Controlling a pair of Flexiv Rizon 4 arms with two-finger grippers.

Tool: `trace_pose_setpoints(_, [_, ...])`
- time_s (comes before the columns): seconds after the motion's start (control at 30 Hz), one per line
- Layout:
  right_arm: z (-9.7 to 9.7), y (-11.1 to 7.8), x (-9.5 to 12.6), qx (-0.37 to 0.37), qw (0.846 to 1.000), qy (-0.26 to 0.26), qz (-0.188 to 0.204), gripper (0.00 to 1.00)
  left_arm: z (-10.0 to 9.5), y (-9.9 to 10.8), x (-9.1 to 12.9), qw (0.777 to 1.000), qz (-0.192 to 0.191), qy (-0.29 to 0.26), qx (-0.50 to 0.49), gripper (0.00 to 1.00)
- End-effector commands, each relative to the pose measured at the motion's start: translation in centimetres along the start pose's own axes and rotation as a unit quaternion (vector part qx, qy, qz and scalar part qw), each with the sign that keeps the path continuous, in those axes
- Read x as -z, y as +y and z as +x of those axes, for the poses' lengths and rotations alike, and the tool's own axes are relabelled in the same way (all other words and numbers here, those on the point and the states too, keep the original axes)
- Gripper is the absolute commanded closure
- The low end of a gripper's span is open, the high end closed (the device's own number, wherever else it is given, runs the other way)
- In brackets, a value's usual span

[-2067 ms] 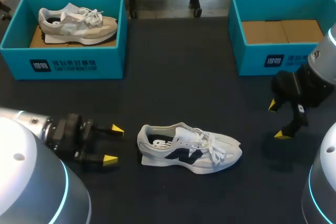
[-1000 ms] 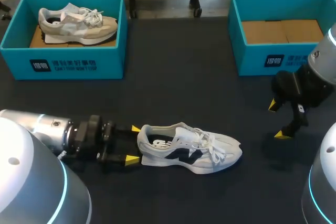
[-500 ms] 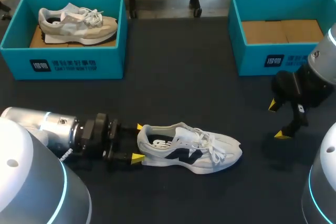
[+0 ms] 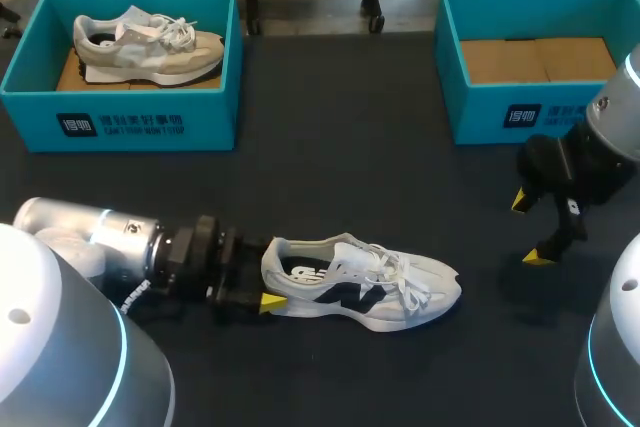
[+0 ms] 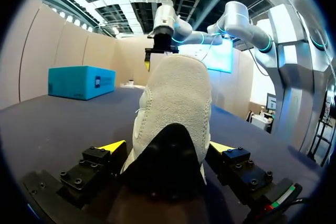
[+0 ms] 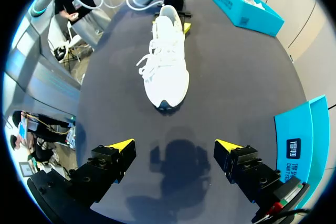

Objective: Take the shoe out of the shoebox, open the shoe tongue, remove and reinsert the insole, then place the shoe into the shoebox

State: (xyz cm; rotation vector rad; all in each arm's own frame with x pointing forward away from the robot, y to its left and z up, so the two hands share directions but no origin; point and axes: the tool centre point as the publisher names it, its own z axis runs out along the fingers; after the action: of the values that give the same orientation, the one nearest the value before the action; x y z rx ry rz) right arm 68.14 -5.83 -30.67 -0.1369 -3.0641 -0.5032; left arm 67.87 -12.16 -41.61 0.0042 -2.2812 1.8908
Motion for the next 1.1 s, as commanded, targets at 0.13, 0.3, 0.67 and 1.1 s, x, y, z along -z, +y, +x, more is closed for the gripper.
trace_pose_setpoints(0.13, [0.1,0.0,-0.1,0.0,1.0,-0.001,0.001,0.0,0.0,0.1,-0.7,1.0,0.003,0.012,-0.001,0.0])
trace_pose_setpoints(0.3, [0.1,0.0,-0.1,0.0,1.0,-0.001,0.001,0.0,0.1,0.2,-1.3,1.0,-0.001,0.018,-0.003,0.0])
trace_pose_setpoints(0.67, [0.1,0.0,-0.1,0.0,1.0,-0.001,0.001,0.0,-0.2,0.2,-2.0,1.0,-0.004,0.012,-0.003,0.0])
trace_pose_setpoints(1.1, [0.1,0.0,-0.1,0.0,1.0,-0.001,0.001,0.0,-0.1,0.2,-3.0,1.0,0.002,0.005,0.004,0.0])
